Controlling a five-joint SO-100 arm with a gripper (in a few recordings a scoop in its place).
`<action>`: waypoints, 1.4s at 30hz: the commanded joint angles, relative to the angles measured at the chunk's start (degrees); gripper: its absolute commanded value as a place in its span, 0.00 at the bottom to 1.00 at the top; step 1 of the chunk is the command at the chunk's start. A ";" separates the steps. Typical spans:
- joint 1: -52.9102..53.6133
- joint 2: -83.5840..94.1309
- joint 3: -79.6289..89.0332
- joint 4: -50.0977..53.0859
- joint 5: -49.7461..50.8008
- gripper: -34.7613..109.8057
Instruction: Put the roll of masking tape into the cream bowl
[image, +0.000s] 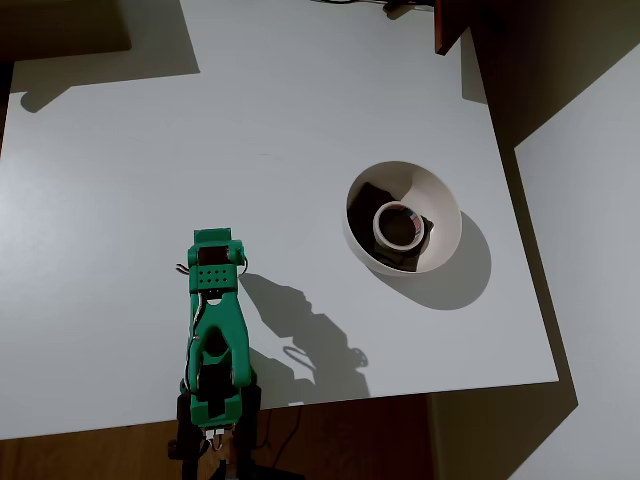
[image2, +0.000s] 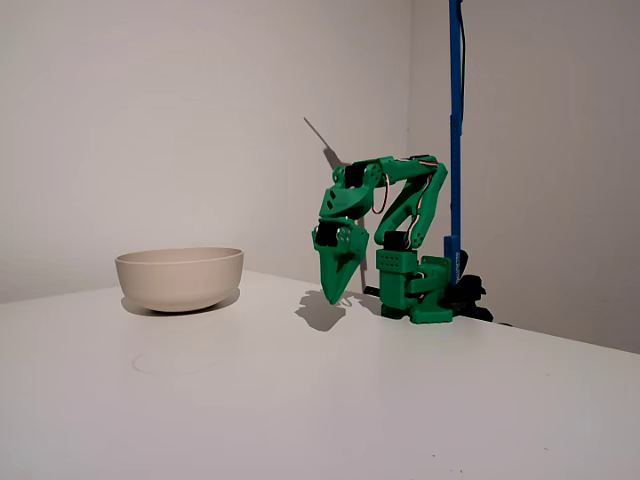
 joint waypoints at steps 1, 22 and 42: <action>-1.58 0.44 2.72 -3.34 0.62 0.18; -1.93 46.32 21.53 11.78 0.53 0.18; -1.23 59.33 23.03 24.61 1.05 0.18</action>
